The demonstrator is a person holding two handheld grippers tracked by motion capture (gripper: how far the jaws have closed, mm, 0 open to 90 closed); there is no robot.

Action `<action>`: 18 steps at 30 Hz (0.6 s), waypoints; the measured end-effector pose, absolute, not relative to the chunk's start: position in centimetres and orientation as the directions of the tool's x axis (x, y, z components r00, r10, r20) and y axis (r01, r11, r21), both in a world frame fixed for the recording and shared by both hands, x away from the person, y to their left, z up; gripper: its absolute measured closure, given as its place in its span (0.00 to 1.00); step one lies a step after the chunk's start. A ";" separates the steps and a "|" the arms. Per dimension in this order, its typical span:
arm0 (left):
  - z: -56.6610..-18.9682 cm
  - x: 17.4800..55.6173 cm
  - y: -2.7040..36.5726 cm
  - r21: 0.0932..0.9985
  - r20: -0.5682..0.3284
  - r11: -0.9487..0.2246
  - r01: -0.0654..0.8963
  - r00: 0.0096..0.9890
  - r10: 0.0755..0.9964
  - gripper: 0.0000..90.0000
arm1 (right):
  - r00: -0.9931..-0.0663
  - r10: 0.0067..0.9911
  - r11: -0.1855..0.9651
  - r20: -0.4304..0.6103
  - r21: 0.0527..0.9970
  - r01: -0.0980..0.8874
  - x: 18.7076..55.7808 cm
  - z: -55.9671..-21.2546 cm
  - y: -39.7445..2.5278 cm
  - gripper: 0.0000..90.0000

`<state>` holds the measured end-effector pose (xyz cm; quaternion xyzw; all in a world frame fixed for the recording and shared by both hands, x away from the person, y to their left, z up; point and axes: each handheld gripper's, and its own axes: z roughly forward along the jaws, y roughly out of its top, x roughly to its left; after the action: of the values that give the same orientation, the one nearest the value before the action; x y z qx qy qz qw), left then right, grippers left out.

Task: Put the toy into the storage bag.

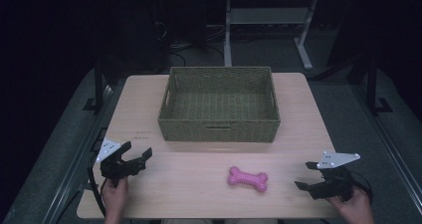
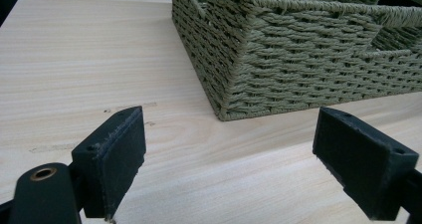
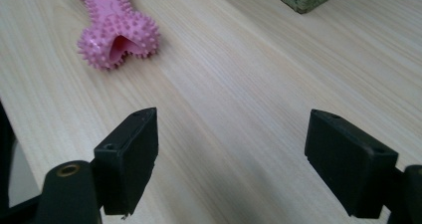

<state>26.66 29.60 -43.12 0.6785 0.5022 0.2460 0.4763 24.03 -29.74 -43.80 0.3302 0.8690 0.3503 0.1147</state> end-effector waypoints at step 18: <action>-43.0 26.6 29.8 0.895 -0.148 -0.034 0.445 0.369 0.918 0.14 | -0.821 0.571 0.620 -0.011 0.661 0.422 23.7 -41.1 -25.9 0.24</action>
<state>26.58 29.82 -43.04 0.6754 0.5044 0.2472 0.4779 23.67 -25.89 -41.15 0.2781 0.8932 0.3356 0.1108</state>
